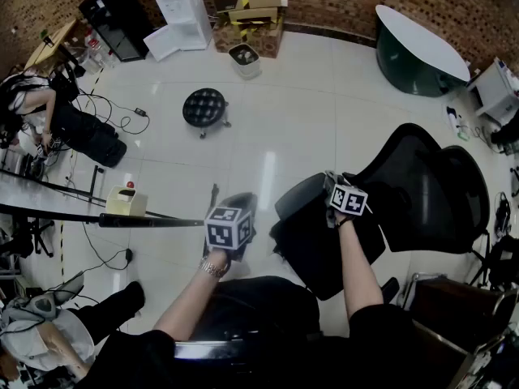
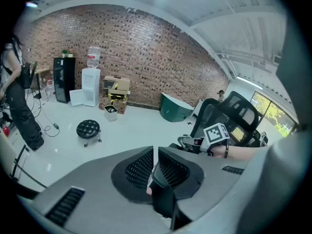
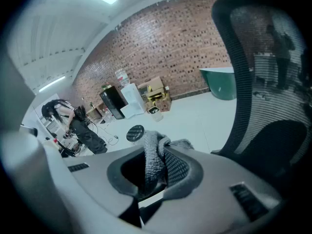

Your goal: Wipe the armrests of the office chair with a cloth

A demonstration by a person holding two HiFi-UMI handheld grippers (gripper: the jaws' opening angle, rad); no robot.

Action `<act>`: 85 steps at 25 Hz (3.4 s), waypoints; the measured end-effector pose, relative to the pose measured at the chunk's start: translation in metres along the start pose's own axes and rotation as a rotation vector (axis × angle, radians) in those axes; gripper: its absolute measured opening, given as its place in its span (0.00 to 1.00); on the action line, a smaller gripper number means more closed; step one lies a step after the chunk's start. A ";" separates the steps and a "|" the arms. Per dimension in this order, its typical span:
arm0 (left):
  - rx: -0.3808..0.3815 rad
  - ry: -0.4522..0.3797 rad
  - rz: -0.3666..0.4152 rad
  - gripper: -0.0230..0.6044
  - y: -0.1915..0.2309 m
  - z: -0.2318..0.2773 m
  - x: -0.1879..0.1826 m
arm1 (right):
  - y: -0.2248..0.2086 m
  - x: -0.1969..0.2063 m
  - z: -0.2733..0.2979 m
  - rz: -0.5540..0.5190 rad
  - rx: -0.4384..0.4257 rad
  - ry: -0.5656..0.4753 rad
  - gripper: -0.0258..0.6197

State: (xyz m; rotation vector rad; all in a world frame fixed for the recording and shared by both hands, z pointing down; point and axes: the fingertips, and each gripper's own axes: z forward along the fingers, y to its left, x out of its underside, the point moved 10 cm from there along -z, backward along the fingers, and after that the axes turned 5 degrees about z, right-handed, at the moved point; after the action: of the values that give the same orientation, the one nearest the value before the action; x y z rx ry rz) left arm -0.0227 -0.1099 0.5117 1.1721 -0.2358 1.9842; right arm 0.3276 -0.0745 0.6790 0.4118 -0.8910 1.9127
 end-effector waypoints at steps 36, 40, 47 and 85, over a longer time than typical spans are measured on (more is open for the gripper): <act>-0.008 -0.056 -0.069 0.10 0.038 -0.012 -0.015 | 0.023 0.026 0.026 -0.197 -0.102 0.063 0.14; -0.022 -0.058 -0.075 0.10 0.044 -0.017 -0.017 | -0.015 0.001 0.036 -0.132 0.003 0.080 0.14; -0.030 -0.056 -0.079 0.10 0.043 -0.016 -0.019 | 0.004 0.042 0.040 -0.063 -0.029 0.072 0.14; 0.036 -0.049 -0.050 0.10 0.031 -0.010 -0.017 | 0.041 0.103 0.011 -0.082 -0.124 0.106 0.14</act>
State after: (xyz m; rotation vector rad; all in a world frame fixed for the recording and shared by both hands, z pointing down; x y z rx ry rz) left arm -0.0476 -0.1343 0.4996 1.2387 -0.1940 1.9254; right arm 0.2403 -0.0297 0.7322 0.2665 -0.9036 1.7770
